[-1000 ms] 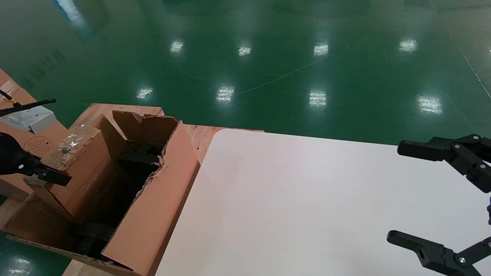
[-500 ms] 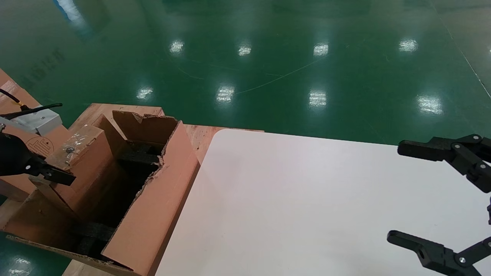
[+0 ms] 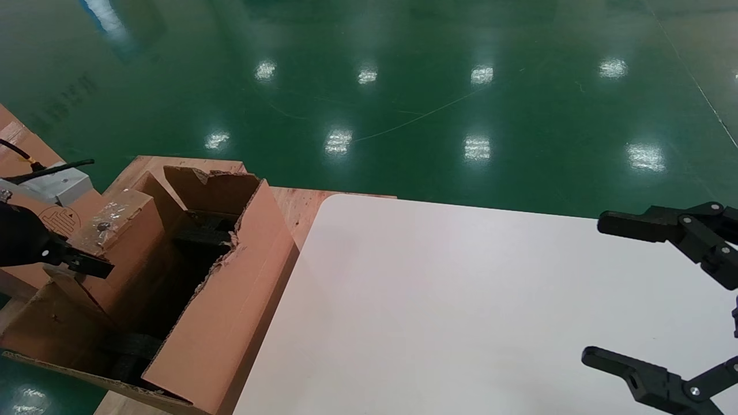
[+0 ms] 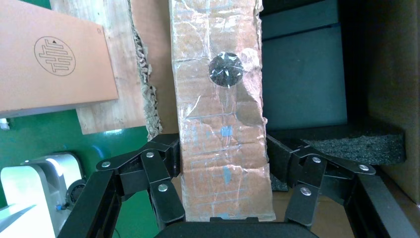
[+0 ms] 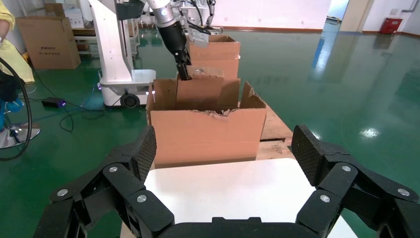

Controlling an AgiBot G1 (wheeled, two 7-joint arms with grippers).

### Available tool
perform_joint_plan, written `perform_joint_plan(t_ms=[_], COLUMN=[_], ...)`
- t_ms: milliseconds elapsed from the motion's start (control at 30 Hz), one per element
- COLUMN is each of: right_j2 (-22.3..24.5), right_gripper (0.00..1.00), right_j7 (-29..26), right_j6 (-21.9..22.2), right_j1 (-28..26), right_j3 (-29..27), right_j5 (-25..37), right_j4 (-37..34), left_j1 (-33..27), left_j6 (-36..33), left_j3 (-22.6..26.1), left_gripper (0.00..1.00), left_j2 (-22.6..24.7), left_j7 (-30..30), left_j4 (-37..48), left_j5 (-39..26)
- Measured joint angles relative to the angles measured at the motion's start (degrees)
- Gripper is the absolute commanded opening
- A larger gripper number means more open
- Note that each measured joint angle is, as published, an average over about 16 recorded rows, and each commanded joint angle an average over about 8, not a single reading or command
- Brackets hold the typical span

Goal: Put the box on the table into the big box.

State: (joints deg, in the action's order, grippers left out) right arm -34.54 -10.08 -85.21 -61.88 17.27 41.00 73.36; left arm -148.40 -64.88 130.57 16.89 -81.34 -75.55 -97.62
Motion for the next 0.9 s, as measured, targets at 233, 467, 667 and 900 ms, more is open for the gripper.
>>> perform_joint_plan(t_ms=[233,467,667,900], right_j2=[0.0,0.0,0.0,0.0], right_gripper=[1.0,1.0,1.0,1.0], right_j7=[0.0,0.0,0.0,0.0], right_j6=[0.0,0.0,0.0,0.0], right_j1=[0.0,0.0,0.0,0.0], right_j3=[0.0,0.0,0.1,0.1], right_j5=[0.0,0.0,0.0,0.0], right_j4=[0.0,0.0,0.0,0.0], left_j1=[1.7,3.3,4.3,4.8], left_j6=[1.9,3.4,4.2,4.3], left_j3=[0.6,1.2,1.7,2.0], left_gripper=[0.0,0.0,0.01,0.73], left_j2=[0.2,0.5,0.9,1.4], left_j7=[-0.9,-1.6,-1.9,-2.2], left_j4=[0.8,1.9,2.6,3.0], left_j5=[-0.5,-1.1,-1.6,-2.4])
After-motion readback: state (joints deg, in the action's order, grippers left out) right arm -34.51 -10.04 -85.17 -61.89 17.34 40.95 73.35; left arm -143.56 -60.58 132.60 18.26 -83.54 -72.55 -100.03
